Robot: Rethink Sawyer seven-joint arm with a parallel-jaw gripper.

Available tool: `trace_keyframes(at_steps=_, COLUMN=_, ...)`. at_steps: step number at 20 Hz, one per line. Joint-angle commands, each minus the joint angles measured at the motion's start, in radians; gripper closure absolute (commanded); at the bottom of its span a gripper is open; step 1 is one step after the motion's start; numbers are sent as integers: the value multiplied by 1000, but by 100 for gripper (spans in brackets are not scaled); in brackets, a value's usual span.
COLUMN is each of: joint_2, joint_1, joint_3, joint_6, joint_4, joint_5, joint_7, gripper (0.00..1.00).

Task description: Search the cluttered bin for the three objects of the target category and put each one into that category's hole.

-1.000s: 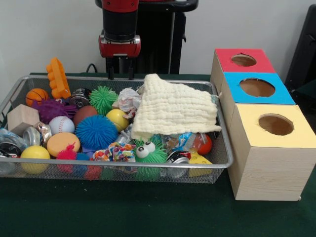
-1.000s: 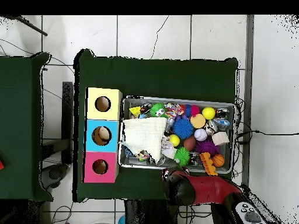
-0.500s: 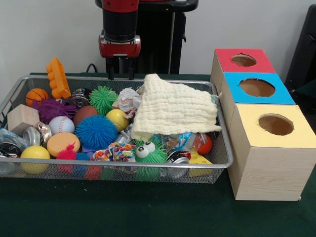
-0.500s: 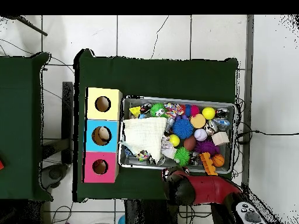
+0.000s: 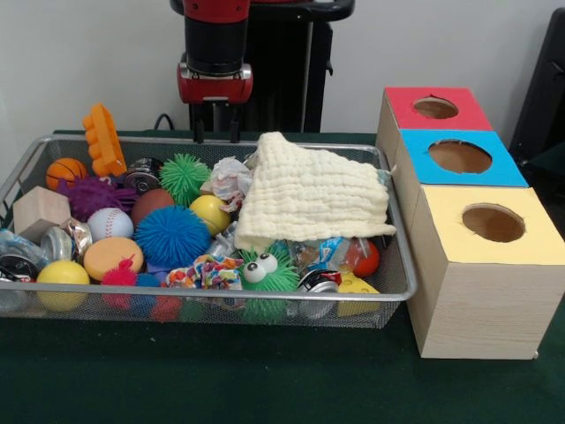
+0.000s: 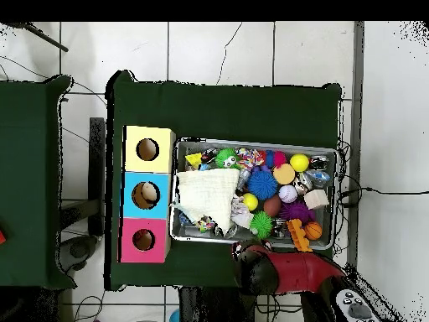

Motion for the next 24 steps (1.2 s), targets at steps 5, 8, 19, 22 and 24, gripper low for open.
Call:
trace_keyframes(at_steps=5, joint_2=206, joint_1=23, joint_3=-13, joint_6=-206, joint_4=-183, joint_5=-3, joint_7=152, gripper=0)
trace_keyframes(at_steps=8, joint_2=223, joint_1=24, joint_3=-21, joint_6=-227, joint_4=-190, joint_5=-3, joint_7=153, gripper=0)
trace_keyframes(at_steps=19, joint_2=305, joint_1=49, joint_3=-46, joint_6=-229, joint_4=-243, joint_5=-18, joint_7=122, gripper=0)
trace_keyframes(at_steps=22, joint_2=327, joint_1=45, joint_3=-40, joint_6=-233, joint_4=-261, joint_5=-7, joint_7=124, gripper=0)
trace_keyframes(at_steps=24, joint_2=339, joint_1=45, joint_3=-35, joint_6=-226, joint_4=-275, joint_5=-4, joint_7=121, gripper=0)
